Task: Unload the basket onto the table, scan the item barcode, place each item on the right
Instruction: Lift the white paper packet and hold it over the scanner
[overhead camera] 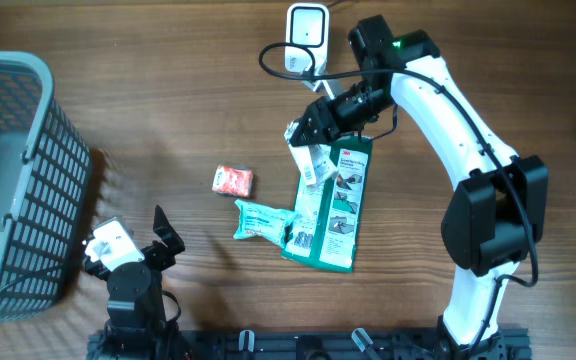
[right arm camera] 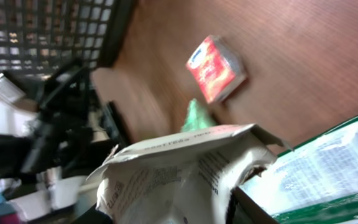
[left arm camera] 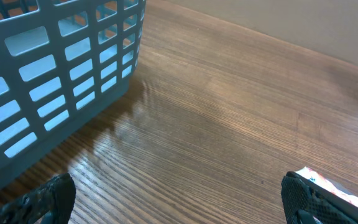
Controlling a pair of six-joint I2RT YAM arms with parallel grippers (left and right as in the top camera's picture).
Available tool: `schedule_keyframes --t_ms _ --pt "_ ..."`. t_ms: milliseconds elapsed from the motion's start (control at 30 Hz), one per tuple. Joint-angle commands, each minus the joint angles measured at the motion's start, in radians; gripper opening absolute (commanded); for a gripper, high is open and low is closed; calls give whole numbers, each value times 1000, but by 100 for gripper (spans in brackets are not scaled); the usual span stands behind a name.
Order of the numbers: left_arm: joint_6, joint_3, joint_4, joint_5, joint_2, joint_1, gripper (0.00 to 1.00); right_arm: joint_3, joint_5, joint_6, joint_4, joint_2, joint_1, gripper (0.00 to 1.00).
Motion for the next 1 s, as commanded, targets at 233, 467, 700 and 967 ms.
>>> schedule_keyframes --t_ms 233,467,700,967 --pt "20 -8 4 9 -1 -4 100 13 272 -5 414 -2 5 38" --pt "20 -8 4 9 -1 -4 100 13 702 12 763 -2 20 41" --pt "20 -8 4 9 -1 -4 100 13 1062 -149 1142 54 113 47" --pt "20 -8 4 9 -1 -4 100 13 1391 -478 1525 286 160 48"
